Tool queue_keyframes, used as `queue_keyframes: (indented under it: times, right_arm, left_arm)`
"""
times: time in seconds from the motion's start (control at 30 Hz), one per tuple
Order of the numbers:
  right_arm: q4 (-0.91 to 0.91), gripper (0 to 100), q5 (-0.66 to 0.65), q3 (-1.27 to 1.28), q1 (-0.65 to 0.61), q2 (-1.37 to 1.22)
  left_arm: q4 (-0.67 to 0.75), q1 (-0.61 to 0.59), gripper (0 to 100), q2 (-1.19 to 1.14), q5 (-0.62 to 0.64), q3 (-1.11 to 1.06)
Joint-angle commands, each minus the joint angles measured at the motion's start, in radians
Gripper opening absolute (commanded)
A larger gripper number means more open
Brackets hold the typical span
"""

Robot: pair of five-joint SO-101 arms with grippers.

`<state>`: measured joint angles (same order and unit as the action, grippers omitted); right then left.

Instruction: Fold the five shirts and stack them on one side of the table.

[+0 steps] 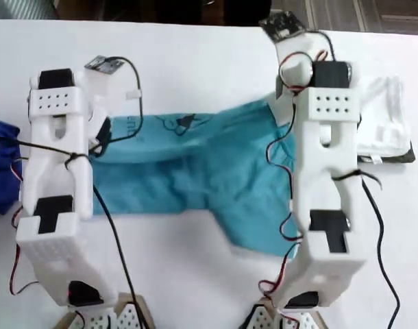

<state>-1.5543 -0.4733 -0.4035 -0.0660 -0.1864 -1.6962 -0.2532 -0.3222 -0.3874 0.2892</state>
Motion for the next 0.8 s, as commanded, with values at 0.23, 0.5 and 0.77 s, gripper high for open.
queue_keyframes:
  times: [0.23,0.5,0.77]
  right_arm:
    - [0.318,2.0,-0.058,0.609,0.036,0.429]
    - [0.240,2.0,-0.060,0.647,0.081,0.498]
    - [0.278,2.0,-0.060,0.858,0.076,0.657]
  left_arm:
    - [-0.049,-0.031,3,0.155,-0.026,-0.001]
    - [-0.032,-0.040,3,0.316,-0.069,-0.200]
    - [0.081,-0.035,3,0.450,-0.068,-0.483]
